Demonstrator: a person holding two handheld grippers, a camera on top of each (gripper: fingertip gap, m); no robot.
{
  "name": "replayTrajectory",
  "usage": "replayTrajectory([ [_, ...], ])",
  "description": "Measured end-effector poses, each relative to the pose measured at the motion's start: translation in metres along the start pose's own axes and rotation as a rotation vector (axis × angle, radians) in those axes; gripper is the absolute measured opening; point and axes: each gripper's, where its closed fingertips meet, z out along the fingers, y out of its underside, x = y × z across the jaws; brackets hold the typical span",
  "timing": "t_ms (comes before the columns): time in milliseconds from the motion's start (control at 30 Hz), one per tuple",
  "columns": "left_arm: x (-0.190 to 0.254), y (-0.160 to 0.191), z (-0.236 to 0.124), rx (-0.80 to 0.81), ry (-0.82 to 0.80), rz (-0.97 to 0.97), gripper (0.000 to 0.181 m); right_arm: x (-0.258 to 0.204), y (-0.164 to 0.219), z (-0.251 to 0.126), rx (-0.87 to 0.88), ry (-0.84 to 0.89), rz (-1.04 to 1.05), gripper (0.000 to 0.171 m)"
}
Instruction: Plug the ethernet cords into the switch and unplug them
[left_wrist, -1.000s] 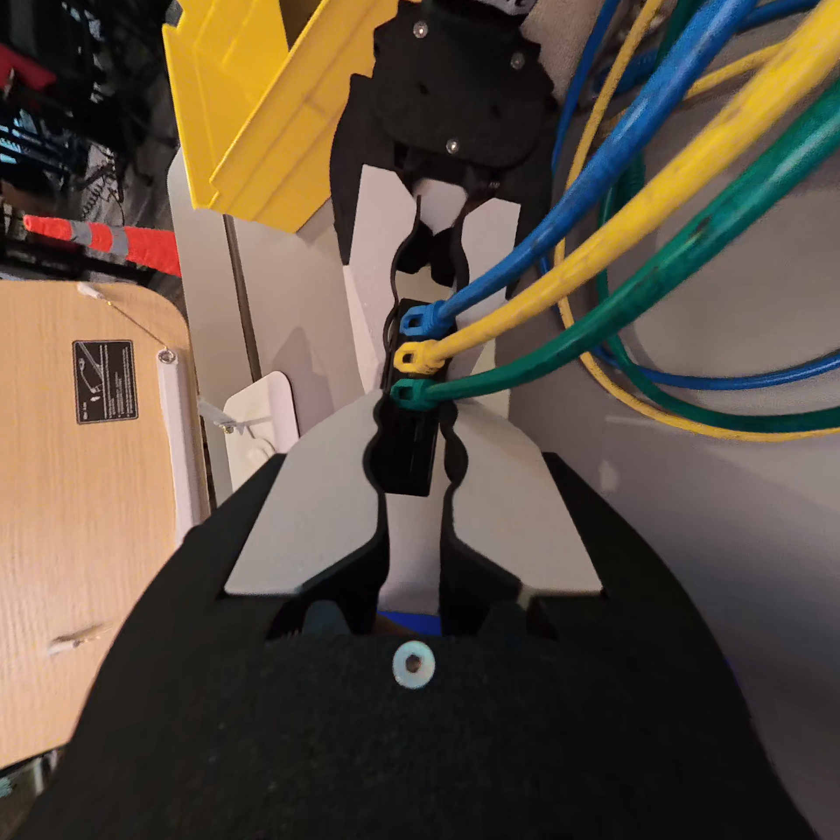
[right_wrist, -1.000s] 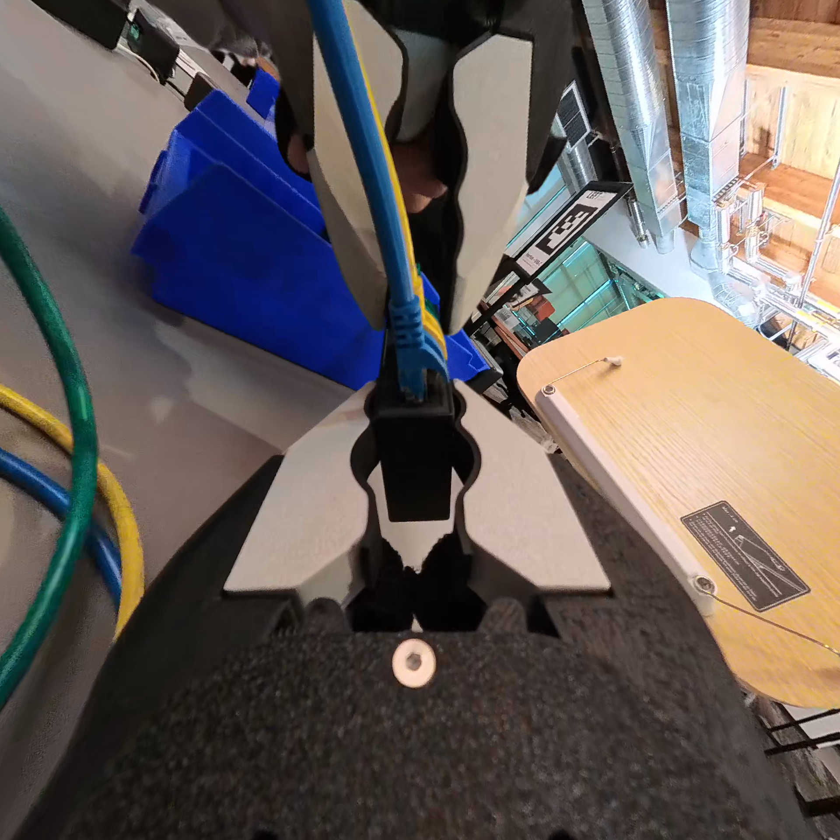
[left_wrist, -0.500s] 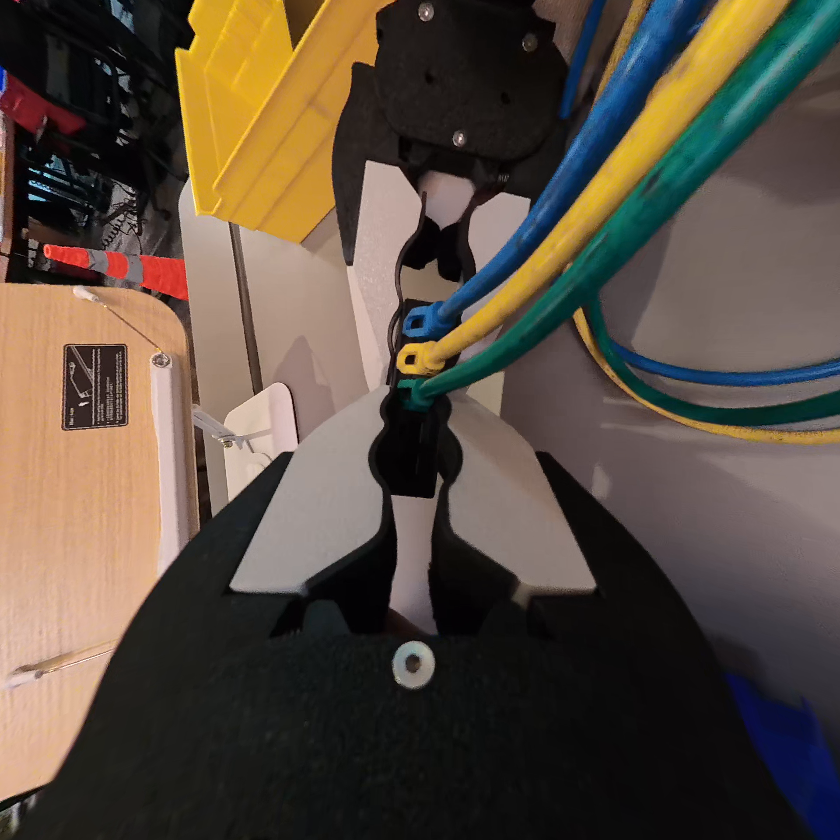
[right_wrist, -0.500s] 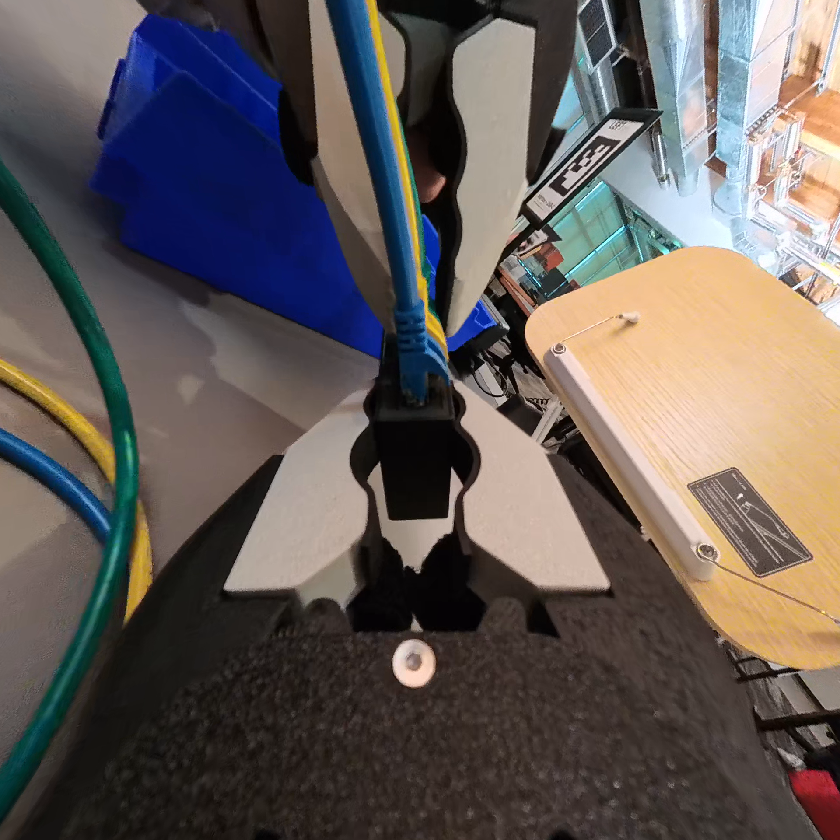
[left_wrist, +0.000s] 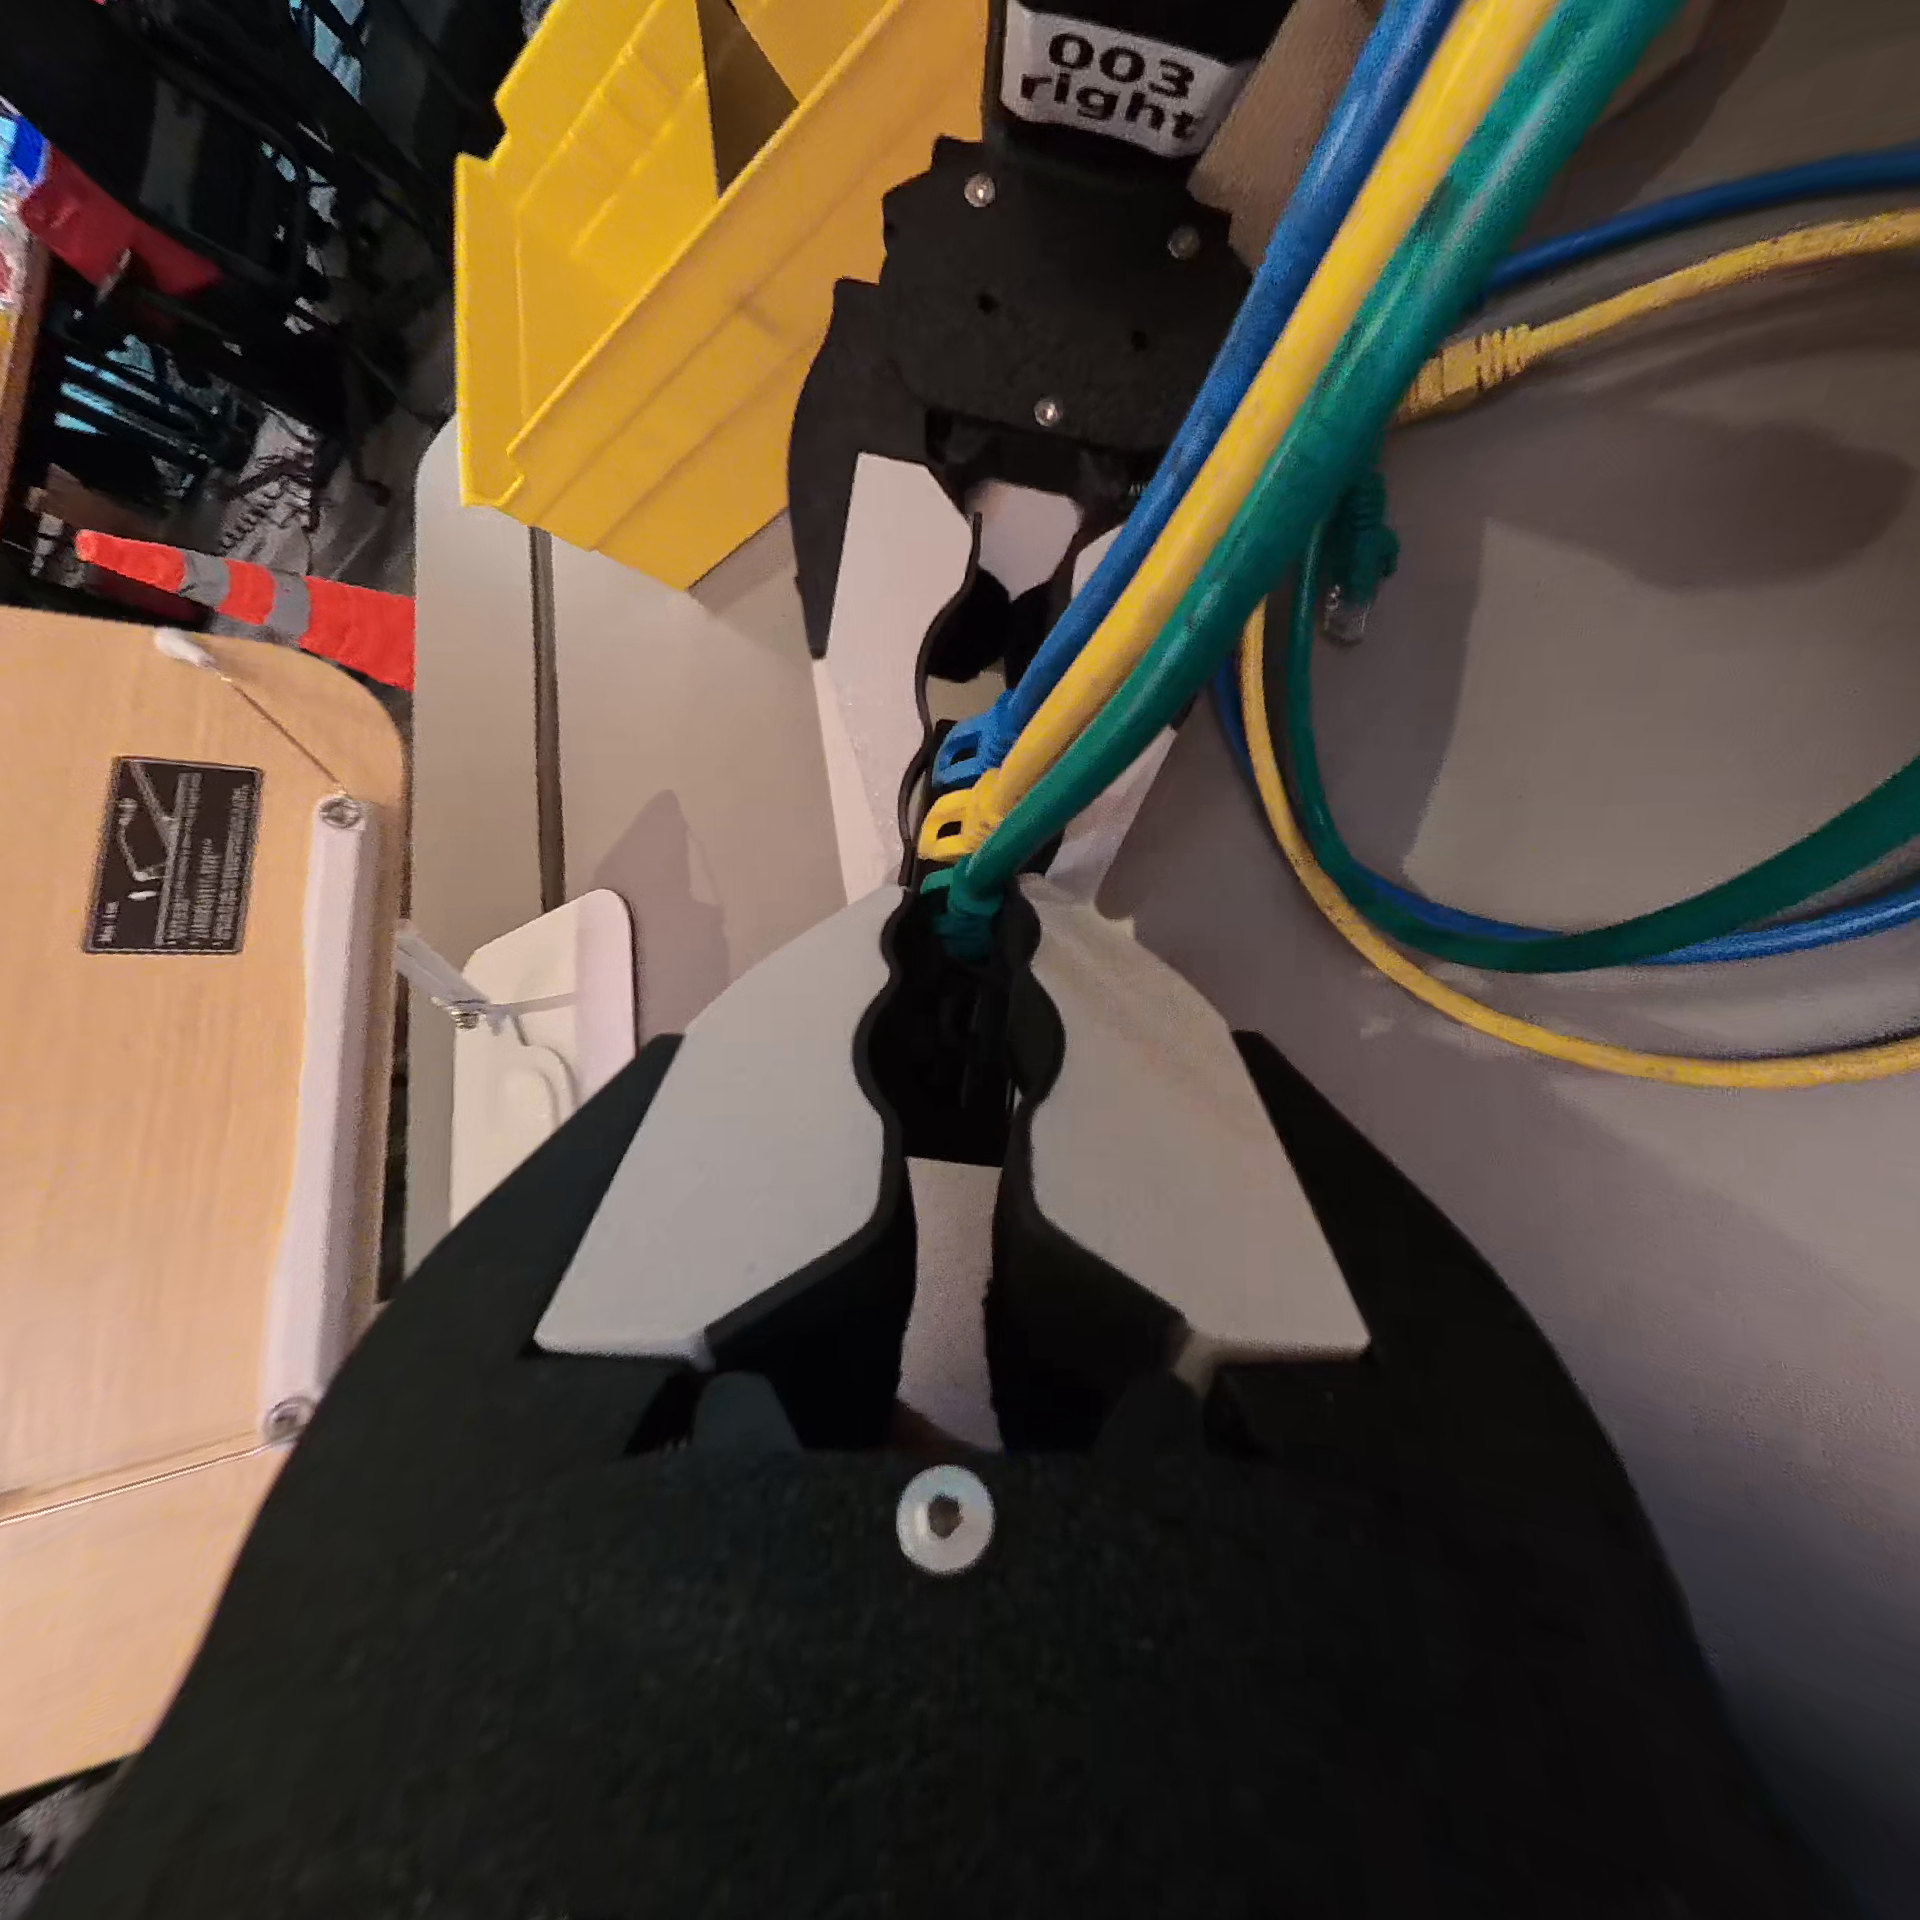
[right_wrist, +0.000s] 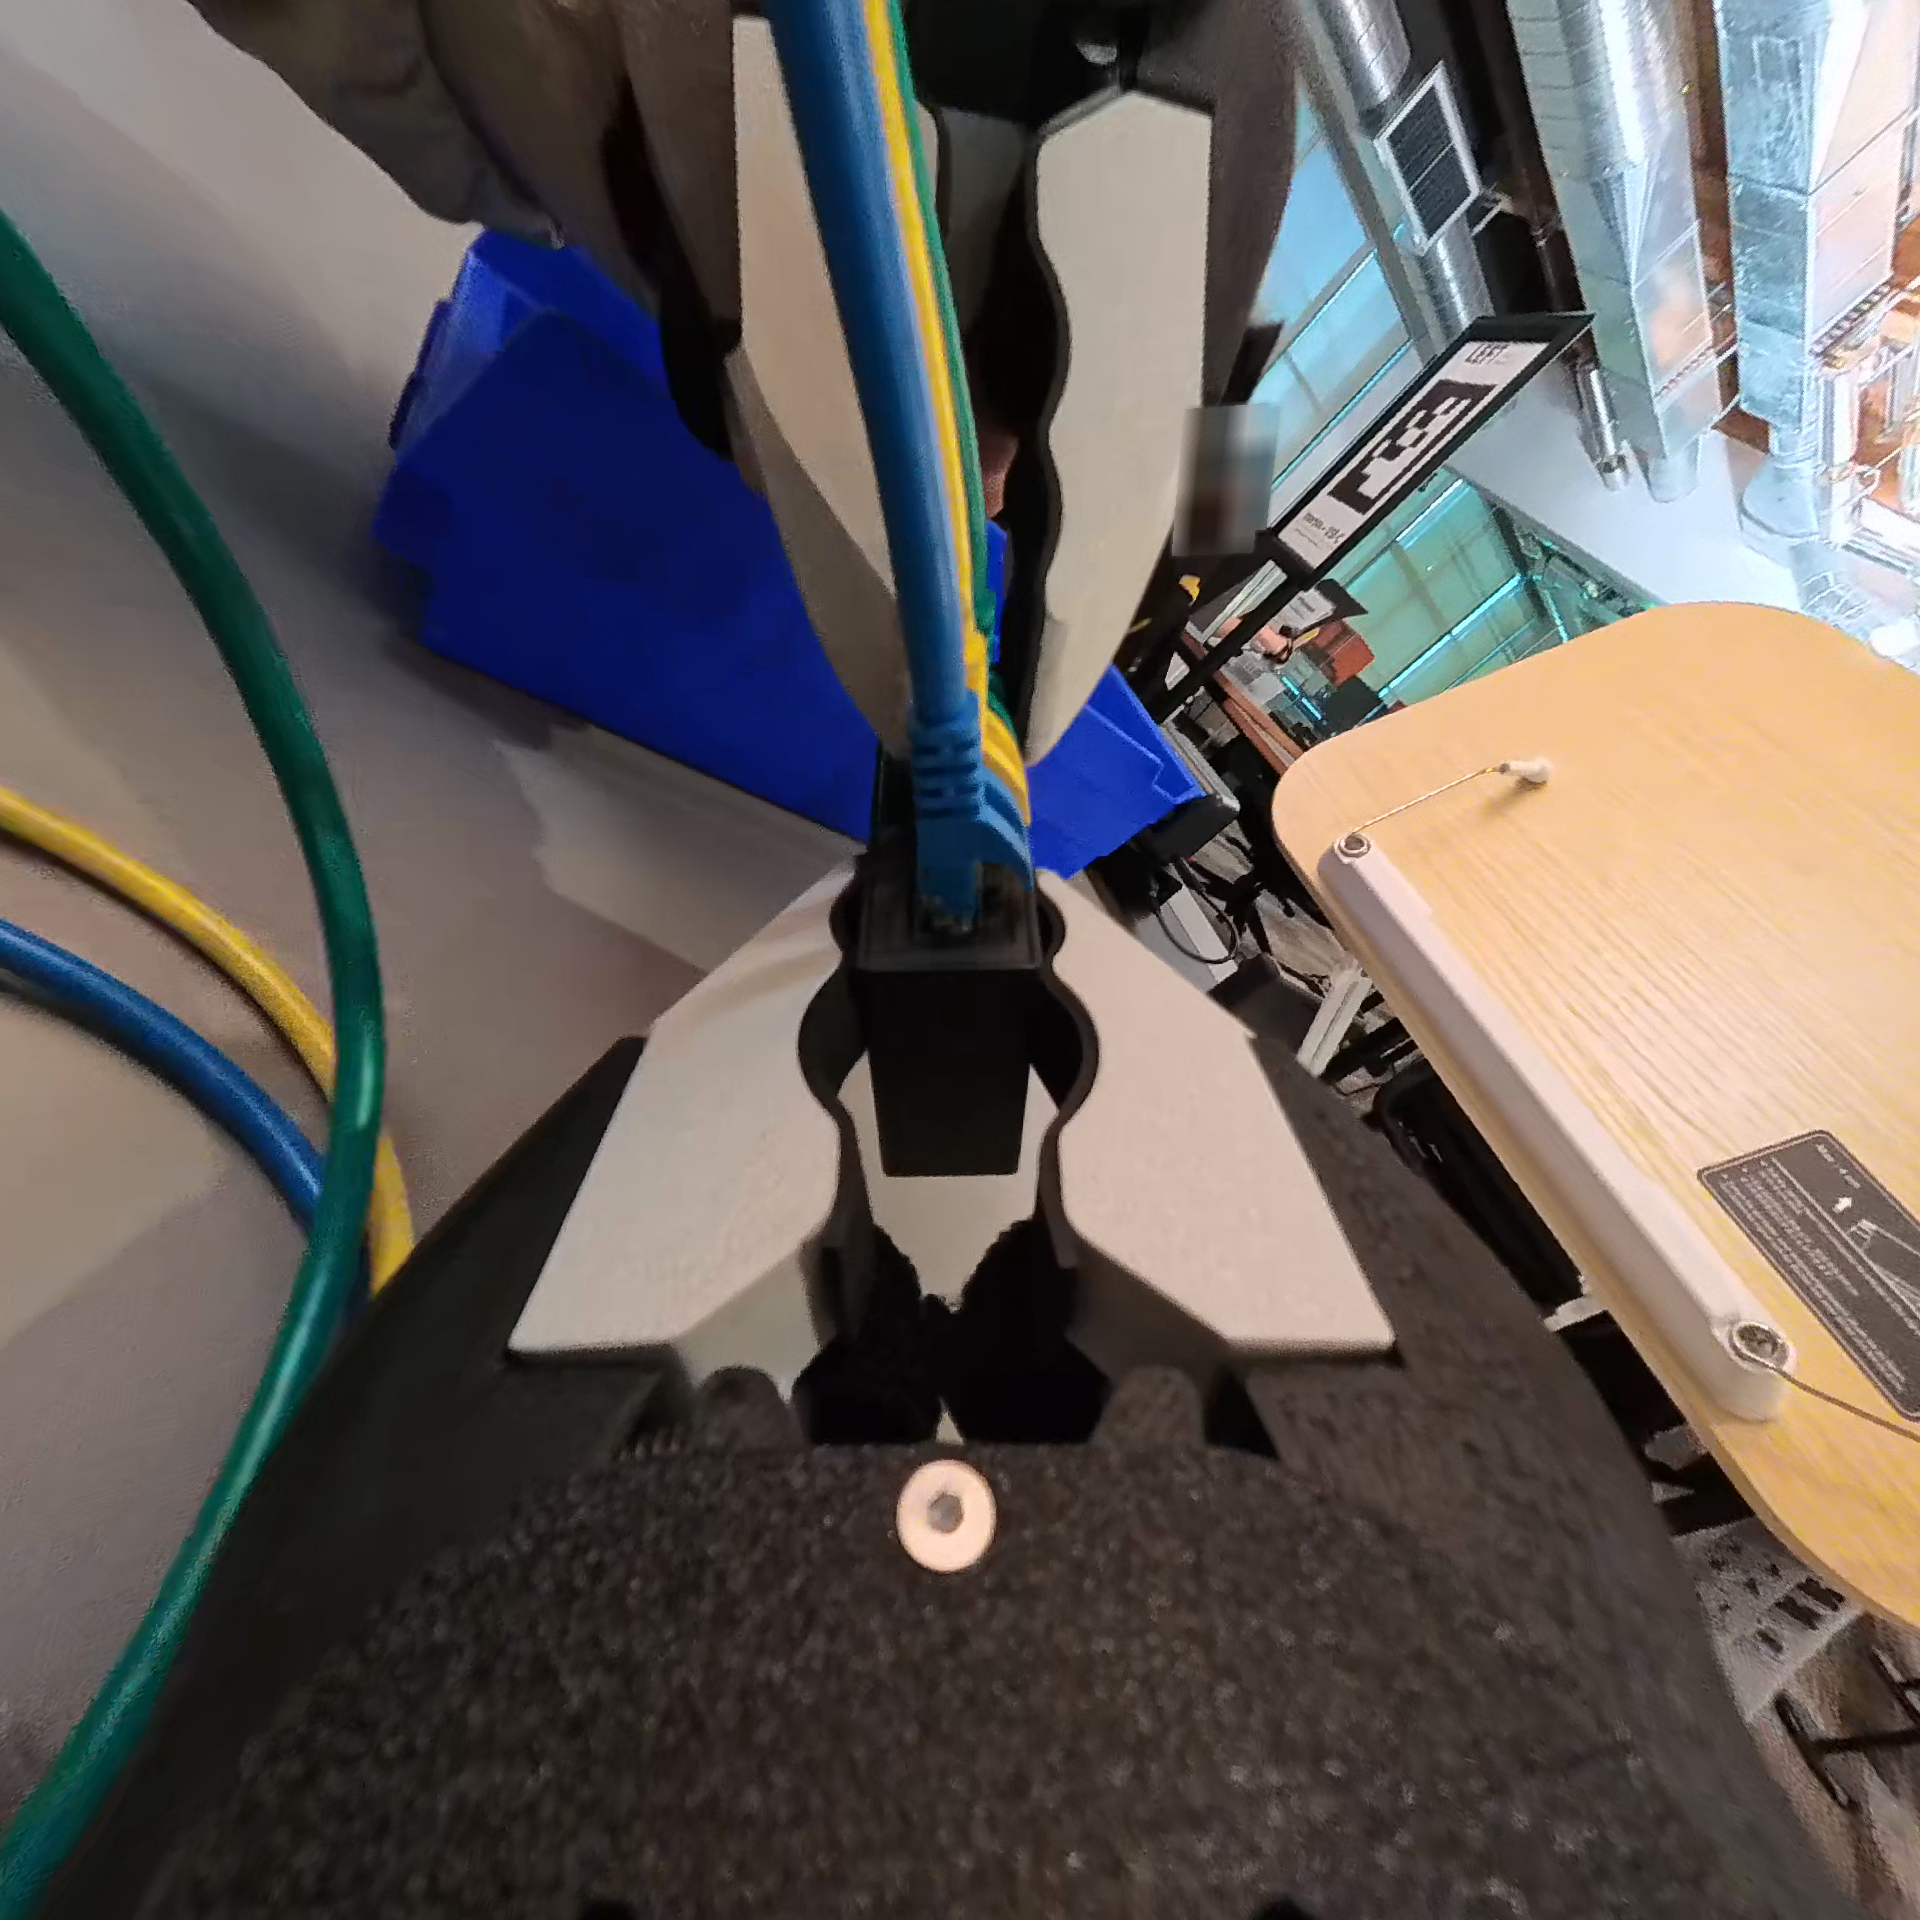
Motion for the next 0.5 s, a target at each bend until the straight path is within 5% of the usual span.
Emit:
replayTrajectory([
  [33, -0.002, -0.001, 0.001, 0.021, -0.006, 0.002, 0.014, 0.003, 0.0, -0.001, -0.004, 0.012, 0.013, 0.027],
  [500, -0.009, -0.022, -0.004, 0.162, 0.025, -0.159, 0.019, 0.01, -0.024, -0.014, 0.186, -0.059, 0.213, 0.027],
])
